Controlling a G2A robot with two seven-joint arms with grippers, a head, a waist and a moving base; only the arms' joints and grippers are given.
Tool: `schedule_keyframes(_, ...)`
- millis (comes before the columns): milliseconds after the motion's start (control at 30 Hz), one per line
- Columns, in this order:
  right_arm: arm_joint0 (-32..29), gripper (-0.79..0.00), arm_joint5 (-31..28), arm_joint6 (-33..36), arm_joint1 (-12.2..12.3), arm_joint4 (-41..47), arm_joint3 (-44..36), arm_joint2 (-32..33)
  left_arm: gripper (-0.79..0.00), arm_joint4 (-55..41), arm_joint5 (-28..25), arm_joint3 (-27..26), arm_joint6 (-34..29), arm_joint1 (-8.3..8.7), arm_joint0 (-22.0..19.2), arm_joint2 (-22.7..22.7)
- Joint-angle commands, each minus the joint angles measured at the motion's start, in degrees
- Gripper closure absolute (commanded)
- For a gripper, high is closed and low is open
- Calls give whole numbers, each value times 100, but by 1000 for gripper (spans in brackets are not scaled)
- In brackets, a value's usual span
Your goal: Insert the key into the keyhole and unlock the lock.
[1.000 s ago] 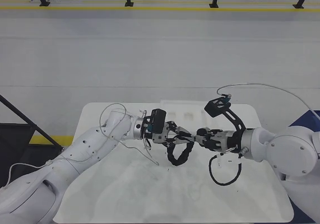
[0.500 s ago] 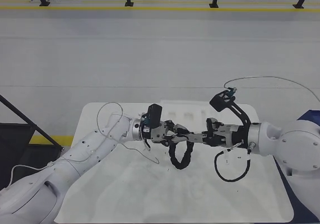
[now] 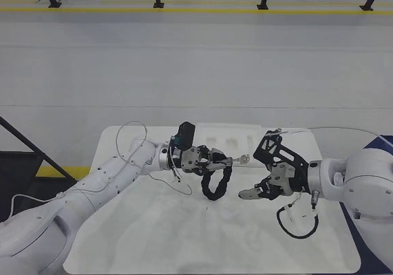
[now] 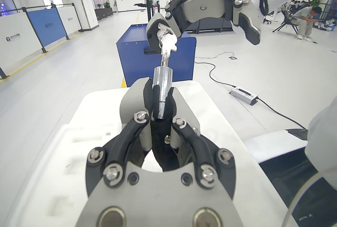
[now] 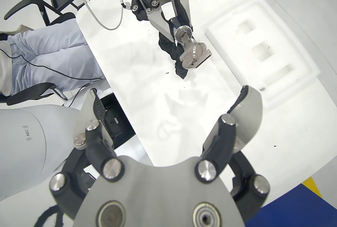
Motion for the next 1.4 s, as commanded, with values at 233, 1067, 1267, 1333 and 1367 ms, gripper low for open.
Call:
schedule_keyframes(233, -167, -785, -171, -352, 9, -91, 23, 43, 0, -932, 0, -122, -761, 161, -513, 507)
schedule_keyframes(1067, 7, -785, -1160, -1106, -9, -1436, -435, -561, 0, -1534, 0, -413, -1440, 268, -573, 549)
schedule_keyframes(1267, 20, -785, -1830, -1274, 37, -1747, -393, -382, 0, -1430, 0, -439, -1389, 334, -572, 550)
schedule_keyframes(1333, -35, -785, -2077, -1425, 52, -1872, -379, -336, 0, -1435, 0, -462, -1376, 369, -588, 565)
schedule_keyframes(1367, -57, -785, -2195, -1462, 61, -1960, -383, -316, 0, -1441, 0, -476, -1373, 389, -598, 576)
